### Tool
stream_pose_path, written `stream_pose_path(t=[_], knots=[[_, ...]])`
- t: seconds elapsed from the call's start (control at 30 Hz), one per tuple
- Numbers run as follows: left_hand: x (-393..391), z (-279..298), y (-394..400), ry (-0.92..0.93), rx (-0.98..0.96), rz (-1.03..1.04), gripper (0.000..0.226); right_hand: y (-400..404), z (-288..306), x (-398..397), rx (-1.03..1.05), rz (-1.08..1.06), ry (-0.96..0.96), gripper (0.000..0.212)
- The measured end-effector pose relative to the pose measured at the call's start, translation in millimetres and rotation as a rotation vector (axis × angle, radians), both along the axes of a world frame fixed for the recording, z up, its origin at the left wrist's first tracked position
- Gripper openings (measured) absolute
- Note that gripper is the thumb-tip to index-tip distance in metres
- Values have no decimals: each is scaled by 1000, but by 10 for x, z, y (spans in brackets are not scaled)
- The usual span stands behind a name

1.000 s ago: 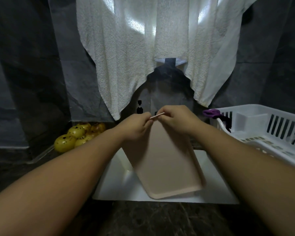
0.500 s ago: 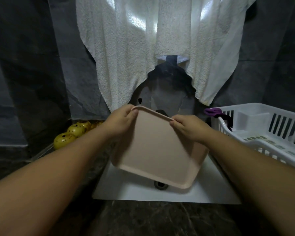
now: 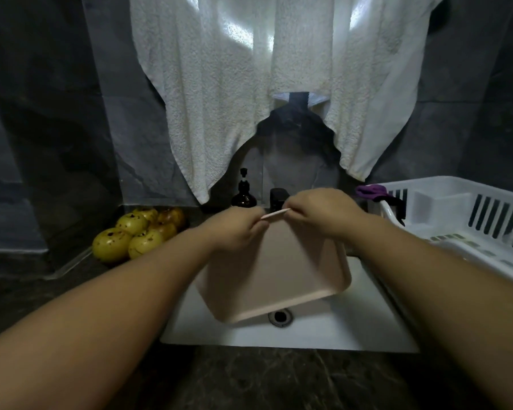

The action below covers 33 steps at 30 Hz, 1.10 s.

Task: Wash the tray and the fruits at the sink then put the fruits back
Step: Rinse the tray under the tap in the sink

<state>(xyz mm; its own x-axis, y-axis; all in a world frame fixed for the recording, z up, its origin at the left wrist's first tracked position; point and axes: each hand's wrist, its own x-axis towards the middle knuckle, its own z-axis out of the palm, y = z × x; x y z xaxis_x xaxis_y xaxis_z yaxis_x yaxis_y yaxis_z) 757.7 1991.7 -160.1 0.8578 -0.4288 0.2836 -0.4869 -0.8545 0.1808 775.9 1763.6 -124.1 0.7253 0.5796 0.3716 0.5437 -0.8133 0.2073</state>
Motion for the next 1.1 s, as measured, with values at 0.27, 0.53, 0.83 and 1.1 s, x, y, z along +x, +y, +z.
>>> stream_pose_path(t=[0.27, 0.53, 0.83, 1.1], knots=[[15, -156, 116, -35, -346, 112, 16, -259, -39, 70, 515, -72, 177, 28], [83, 18, 5, -50, -367, 12, 14, 30, -116, 59, 115, 51, 89, 32], [110, 144, 18, -6, 37, 25, 20, 97, -2, 12, -36, 40, -42, 40], [30, 109, 197, -78, -164, 148, 17, -209, -6, 141, 474, -28, 157, 28]])
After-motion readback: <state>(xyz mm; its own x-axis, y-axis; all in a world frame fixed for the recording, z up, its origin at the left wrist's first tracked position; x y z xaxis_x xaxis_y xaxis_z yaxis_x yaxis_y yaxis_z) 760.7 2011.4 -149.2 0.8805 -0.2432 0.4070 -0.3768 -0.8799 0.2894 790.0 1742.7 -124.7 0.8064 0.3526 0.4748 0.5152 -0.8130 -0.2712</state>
